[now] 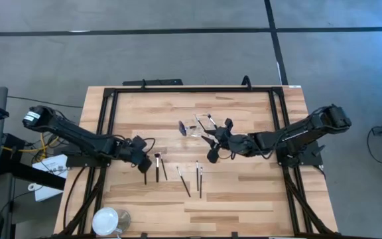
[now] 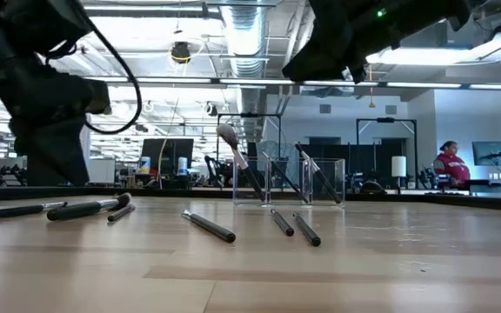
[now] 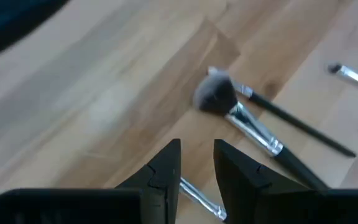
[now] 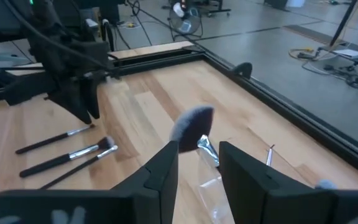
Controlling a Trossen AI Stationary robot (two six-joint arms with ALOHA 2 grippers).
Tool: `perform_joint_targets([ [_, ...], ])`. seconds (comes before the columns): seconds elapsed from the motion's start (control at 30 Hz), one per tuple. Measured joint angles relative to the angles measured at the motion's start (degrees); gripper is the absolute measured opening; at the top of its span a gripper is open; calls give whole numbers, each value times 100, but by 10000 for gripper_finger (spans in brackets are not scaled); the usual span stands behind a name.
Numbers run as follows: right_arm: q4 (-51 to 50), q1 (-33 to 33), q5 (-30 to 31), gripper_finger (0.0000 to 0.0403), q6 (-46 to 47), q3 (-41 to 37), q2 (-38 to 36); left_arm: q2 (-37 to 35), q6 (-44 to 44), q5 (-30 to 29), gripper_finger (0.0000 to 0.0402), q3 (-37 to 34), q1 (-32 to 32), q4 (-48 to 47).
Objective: Put items in baskets/containers
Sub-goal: Put the eyeshadow brush into the left section of the transparent organizer
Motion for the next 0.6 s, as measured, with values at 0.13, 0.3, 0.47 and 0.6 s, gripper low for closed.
perform_joint_targets([
  [0.13, 68, 45, 2, 109, 1, 0, -1, 171, -113, 141, 92, 0, -90, -155],
  [0.3, 144, 44, 3, 109, 0, 0, 0, 259, -399, 454, 92, 0, -110, -626],
  [0.47, 168, 44, 3, 109, 0, 0, 0, 476, -506, 151, 92, 0, -117, -522],
  [0.6, 216, 44, 2, 109, 0, 0, -1, 730, -524, 115, 92, 7, -119, -216],
])
